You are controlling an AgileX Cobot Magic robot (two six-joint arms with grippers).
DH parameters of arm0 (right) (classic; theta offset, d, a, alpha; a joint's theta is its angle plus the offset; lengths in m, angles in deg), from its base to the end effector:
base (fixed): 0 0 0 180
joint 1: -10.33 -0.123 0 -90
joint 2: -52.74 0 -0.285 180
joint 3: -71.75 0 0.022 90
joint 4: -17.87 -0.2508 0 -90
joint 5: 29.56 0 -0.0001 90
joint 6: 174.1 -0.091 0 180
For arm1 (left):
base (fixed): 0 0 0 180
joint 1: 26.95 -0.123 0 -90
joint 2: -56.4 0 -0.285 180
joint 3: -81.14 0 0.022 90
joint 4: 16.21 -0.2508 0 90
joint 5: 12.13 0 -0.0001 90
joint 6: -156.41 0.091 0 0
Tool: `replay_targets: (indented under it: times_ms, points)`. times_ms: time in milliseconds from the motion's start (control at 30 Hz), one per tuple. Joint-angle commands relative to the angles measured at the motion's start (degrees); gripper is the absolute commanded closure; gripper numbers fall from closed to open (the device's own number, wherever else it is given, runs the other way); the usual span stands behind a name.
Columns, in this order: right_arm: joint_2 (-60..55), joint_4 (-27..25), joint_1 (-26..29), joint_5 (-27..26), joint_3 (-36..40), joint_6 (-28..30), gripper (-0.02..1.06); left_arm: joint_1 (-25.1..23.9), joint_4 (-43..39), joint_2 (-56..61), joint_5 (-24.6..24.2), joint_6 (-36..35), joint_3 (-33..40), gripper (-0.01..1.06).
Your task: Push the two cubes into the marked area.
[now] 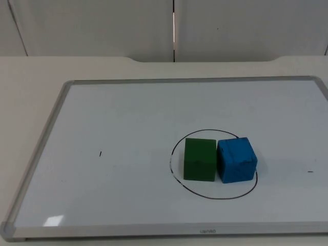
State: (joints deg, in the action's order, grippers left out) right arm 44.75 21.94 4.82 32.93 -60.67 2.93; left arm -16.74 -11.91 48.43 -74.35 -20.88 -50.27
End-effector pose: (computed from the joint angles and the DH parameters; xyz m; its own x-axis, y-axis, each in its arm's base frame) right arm -0.0071 -0.0064 0.2798 -0.4680 -0.0261 -0.8833 -0.0316 0.9994 -0.0128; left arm -0.0065 -0.0050 0.2754 -0.4699 0.0971 -0.8774 0.2399 0.9706 -0.0211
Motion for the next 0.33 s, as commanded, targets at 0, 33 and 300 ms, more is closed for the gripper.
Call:
replay_targets:
  times_ms: [0, 33, 300]
  points:
    - [0.2, -0.22, 0.41, -0.65, 0.1, 0.02, -0.01, -1.48, -0.41, 0.19, 0.71, -0.3, 0.3, 0.0]
    - [0.2, -0.22, 0.41, -0.65, 0.1, 0.02, -0.01, -1.48, -0.41, 0.19, 0.71, -0.3, 0.3, 0.0]
    - [0.2, -0.22, 0.41, -0.65, 0.1, 0.02, -0.01, -8.44, -0.41, 0.19, 0.71, -0.3, 0.3, 0.0]
